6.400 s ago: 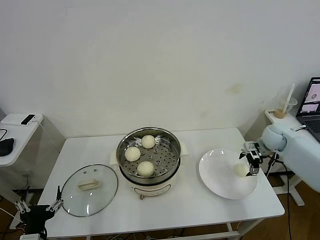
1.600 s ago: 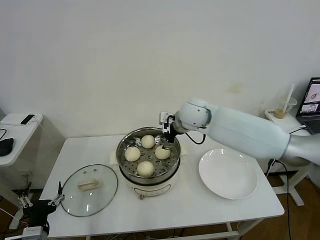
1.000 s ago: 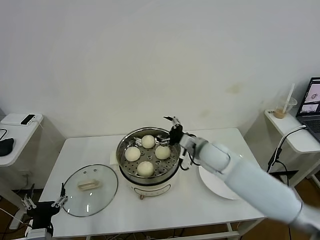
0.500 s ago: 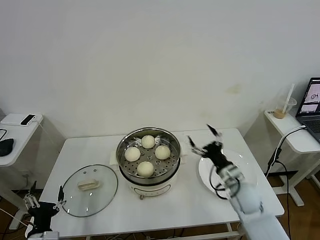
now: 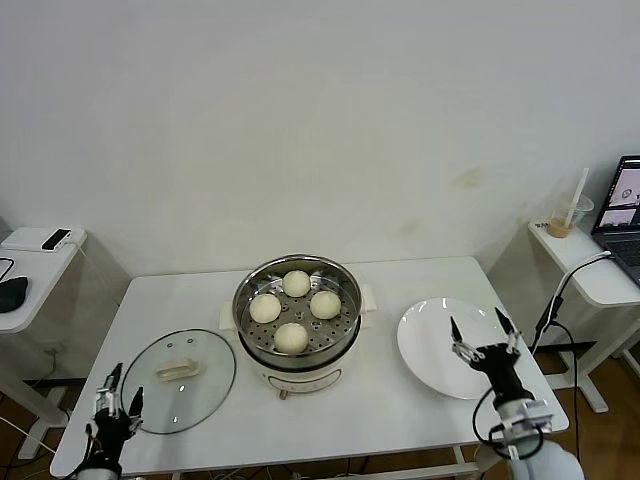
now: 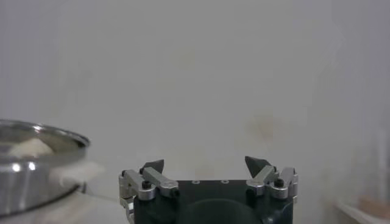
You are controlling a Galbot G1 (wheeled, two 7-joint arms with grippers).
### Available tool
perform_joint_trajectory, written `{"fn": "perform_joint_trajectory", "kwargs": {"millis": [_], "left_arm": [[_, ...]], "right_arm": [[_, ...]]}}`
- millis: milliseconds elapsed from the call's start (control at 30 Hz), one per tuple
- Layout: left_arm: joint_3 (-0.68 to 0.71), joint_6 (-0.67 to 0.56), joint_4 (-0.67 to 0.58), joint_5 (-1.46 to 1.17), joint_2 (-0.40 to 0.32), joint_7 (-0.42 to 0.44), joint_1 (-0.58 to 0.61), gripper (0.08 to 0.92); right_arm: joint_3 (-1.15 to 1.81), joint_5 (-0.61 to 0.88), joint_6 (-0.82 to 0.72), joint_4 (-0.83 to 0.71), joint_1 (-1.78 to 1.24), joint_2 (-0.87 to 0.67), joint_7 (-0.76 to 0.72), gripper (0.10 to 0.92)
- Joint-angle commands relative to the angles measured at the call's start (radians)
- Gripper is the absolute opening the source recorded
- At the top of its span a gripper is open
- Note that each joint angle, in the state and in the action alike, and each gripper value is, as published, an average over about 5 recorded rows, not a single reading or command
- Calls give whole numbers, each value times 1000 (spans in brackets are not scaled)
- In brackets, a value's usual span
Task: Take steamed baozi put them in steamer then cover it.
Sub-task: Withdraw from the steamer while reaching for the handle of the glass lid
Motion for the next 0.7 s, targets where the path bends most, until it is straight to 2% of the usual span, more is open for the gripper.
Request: {"fn": "perform_joint_trajectory", "kwargs": {"millis": [33, 700], "left_arm": [[111, -8, 81, 185, 50, 14, -65, 823], [154, 9, 240, 120, 53, 22, -246, 823]], "right_arm": [[112, -24, 28, 38, -134, 81, -9, 823], [113, -114, 69, 51, -199, 145, -26, 823]]}}
